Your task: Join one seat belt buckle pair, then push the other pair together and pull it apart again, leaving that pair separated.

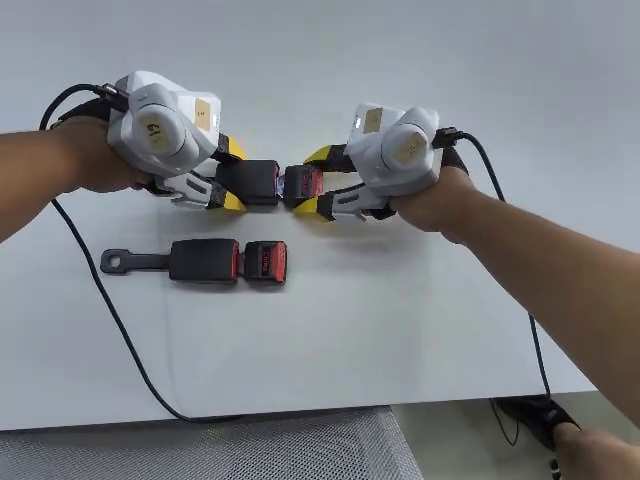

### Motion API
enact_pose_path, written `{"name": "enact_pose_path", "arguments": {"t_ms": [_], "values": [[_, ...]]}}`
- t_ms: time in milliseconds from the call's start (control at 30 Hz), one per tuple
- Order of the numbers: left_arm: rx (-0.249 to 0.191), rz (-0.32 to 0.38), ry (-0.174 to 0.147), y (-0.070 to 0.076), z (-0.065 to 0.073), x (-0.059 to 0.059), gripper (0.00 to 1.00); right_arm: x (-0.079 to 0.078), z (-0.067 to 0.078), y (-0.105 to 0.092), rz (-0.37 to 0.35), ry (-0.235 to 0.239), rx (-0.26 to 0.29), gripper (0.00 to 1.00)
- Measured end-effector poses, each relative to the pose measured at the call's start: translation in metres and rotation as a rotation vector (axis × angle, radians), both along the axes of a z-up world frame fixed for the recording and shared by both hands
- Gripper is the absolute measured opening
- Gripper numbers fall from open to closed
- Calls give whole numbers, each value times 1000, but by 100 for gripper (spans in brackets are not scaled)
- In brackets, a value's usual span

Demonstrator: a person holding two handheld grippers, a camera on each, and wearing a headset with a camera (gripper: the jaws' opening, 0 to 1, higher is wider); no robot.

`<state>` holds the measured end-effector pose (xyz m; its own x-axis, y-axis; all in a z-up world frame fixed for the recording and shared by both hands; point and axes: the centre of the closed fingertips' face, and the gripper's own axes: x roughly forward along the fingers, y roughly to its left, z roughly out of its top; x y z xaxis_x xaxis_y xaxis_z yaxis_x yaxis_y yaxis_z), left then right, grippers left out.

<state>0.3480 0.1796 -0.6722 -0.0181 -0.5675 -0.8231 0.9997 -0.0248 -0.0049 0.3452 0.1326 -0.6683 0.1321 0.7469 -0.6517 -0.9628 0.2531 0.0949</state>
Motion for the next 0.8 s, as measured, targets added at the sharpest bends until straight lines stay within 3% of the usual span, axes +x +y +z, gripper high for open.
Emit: {"name": "enact_pose_path", "arguments": {"t_ms": [800], "values": [[4,4,5,-2,3,6,34,4,2,-5,23,-26,-21,34]]}}
